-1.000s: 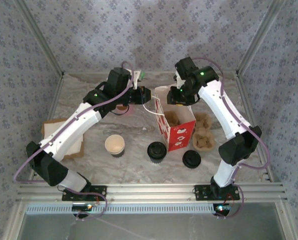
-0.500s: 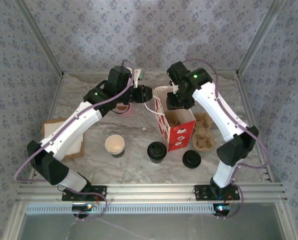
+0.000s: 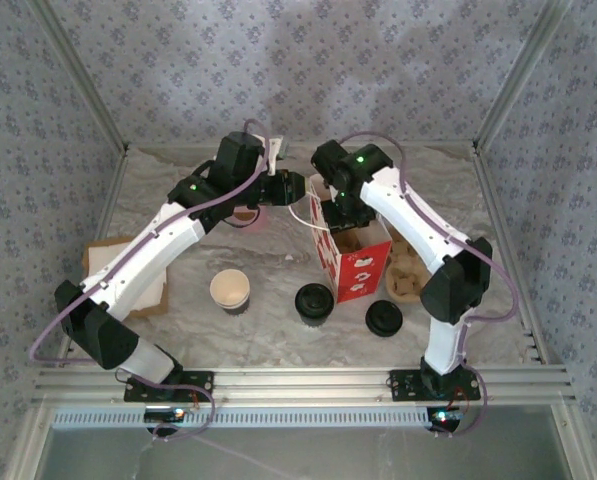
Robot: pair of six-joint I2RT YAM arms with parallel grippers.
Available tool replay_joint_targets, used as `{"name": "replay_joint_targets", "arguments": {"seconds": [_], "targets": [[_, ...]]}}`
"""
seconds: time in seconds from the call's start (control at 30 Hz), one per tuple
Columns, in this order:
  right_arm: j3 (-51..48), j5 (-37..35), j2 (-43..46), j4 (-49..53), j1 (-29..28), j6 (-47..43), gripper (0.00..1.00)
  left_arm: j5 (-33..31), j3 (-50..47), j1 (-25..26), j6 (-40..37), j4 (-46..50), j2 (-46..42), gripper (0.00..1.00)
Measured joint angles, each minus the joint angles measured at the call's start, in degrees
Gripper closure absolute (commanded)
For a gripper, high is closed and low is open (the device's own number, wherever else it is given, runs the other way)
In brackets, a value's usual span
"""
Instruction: Pack the takeout coffee
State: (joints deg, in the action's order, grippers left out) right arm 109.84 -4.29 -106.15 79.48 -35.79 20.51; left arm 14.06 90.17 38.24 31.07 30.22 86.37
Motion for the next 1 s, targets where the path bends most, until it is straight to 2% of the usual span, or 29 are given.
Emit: {"name": "replay_joint_targets", "arguments": {"seconds": [0.6,1.0], "targets": [[-6.6,2.1,0.9,-6.7,0.1,0.1,0.57,-0.4,0.0,-0.4,0.0,0.0,0.1,0.7],[-6.6,2.6,4.8,-11.2,0.5,1.0,0.57,-0.6,3.9,-3.8,-0.5,1.3,2.9,0.7]]}}
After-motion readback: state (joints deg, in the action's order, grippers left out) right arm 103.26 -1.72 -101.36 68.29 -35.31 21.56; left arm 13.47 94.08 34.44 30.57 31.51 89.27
